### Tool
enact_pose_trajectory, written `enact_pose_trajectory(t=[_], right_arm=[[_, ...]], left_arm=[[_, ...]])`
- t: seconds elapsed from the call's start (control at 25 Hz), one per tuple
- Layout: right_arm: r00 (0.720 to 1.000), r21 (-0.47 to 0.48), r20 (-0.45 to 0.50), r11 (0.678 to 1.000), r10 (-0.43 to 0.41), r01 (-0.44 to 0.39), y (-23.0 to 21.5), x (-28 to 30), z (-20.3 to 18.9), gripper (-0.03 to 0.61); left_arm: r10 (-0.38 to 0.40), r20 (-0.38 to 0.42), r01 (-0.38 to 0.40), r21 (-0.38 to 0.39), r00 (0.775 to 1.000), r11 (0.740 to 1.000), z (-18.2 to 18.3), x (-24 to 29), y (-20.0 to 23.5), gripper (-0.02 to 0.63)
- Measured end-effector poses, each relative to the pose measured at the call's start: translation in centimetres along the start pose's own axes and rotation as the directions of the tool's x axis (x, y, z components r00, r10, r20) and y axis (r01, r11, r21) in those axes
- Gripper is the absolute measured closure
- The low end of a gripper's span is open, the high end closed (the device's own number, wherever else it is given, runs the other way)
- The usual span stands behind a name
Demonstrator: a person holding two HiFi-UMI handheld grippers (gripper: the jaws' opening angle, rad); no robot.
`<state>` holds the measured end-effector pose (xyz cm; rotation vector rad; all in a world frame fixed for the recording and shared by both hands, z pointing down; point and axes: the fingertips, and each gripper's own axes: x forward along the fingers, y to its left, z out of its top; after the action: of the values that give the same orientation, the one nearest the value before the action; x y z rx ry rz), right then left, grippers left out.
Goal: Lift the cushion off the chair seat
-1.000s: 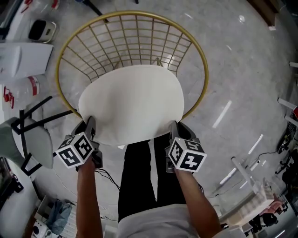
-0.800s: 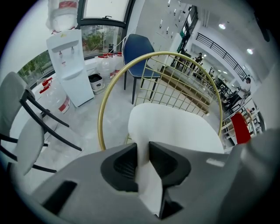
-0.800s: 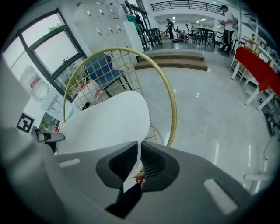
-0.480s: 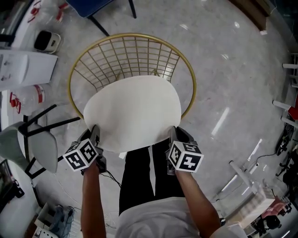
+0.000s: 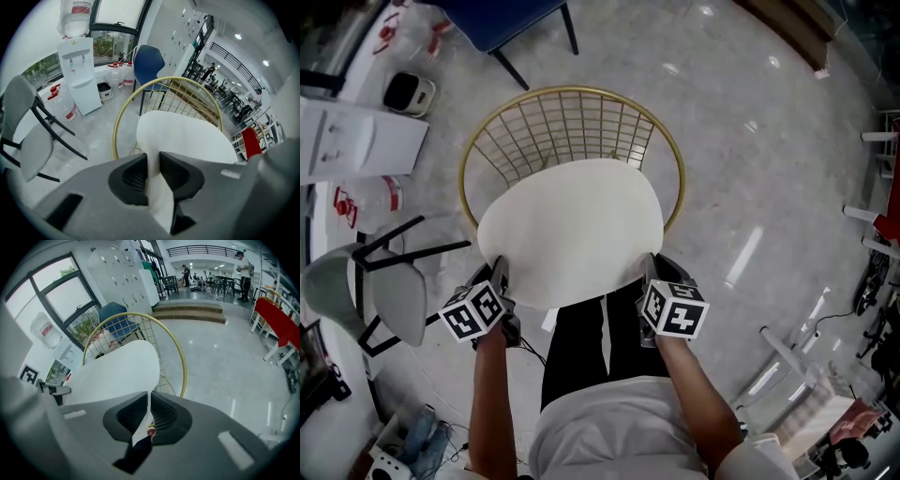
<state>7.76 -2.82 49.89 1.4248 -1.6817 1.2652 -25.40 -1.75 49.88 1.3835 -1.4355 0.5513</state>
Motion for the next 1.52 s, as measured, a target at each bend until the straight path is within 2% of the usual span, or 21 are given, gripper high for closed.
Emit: enact_pose_trajectory(t=[0.28, 0.84, 1.16, 1.52], right_arm=[[1.0, -0.003, 0.008, 1.0, 0.008, -0.008, 0.6, -3.3, 0.4, 0.551], [0.997, -0.033, 0.046, 0.998, 0.06, -0.058, 2.7, -8.6, 2.7, 0.551], [0.994, -0.074, 0.07, 0.994, 0.082, -0.076, 4.7, -11.9, 3.5, 0.551], [0.987, -0.067, 0.1, 0.99, 0.127, -0.12, 6.1, -15.1, 3.6, 0.551]], left_arm=[[-0.024, 0.0, 0.024, 0.009, 1.0, 1.0, -0.4, -2.9, -0.9, 0.535], [-0.088, 0.056, 0.087, 0.018, 0.995, 0.996, 1.0, -8.2, -2.2, 0.536], [-0.124, 0.087, 0.124, 0.014, 0.988, 0.992, 1.6, -11.4, -2.3, 0.537], [-0.17, 0.138, 0.168, 0.032, 0.976, 0.985, 2.4, -14.9, -2.5, 0.538]])
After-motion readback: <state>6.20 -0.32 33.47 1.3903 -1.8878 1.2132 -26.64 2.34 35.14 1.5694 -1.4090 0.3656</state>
